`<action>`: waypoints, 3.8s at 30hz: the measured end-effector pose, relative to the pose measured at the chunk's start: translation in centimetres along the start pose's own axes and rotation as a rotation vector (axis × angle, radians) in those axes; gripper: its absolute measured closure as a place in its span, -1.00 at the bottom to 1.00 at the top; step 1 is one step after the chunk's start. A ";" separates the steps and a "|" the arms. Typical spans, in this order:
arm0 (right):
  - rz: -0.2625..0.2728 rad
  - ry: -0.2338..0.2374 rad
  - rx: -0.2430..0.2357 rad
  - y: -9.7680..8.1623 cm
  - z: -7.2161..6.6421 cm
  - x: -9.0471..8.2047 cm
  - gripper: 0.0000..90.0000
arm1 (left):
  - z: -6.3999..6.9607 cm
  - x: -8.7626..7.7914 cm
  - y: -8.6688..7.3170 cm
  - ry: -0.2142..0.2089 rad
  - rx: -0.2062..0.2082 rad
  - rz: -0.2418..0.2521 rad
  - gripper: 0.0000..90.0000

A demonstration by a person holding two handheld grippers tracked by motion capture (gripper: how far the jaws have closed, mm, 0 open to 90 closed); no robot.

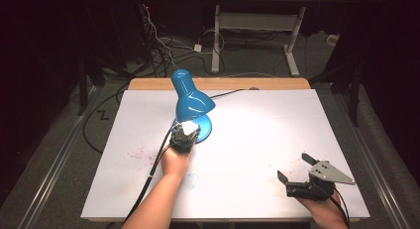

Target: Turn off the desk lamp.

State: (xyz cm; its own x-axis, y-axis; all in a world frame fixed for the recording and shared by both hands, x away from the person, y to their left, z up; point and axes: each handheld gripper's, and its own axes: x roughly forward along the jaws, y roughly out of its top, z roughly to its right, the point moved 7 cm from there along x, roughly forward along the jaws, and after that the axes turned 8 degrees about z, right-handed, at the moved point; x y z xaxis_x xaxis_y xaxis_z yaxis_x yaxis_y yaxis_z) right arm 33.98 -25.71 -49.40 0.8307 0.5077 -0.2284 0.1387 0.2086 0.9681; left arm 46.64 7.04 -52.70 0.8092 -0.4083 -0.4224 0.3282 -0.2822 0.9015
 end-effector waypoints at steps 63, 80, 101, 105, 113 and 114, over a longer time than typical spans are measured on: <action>0.001 0.000 -0.002 0.0 0.0 0.0 -0.99 | -0.5 -0.7 0.5 -0.058 -0.089 0.037 0.96; 0.001 0.000 -0.004 0.1 -0.3 0.0 -1.00 | -1.6 -2.9 -0.7 -0.068 -0.140 0.036 0.96; 0.004 -0.008 -0.007 0.2 -0.2 -0.1 -0.99 | -1.7 -7.4 -2.9 -0.166 -0.191 0.065 0.96; 0.004 -0.010 -0.005 0.2 -0.2 -0.1 -0.99 | -1.8 -8.8 -3.3 -0.175 -0.191 0.065 0.96; 0.007 -0.008 -0.007 0.3 -0.3 -0.1 -0.99 | -1.7 -11.6 -4.5 -0.204 -0.171 0.068 0.96; 0.006 -0.009 -0.006 0.3 -0.3 -0.2 -0.99 | -1.8 -12.0 -4.7 -0.205 -0.170 0.070 0.96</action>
State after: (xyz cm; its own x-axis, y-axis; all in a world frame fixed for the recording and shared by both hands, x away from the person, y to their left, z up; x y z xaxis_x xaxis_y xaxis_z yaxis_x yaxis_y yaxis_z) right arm 33.71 -25.46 -49.14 0.8364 0.5013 -0.2217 0.1308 0.2103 0.9688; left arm 36.24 14.79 -51.72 0.7226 -0.5939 -0.3536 0.3662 -0.1050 0.9246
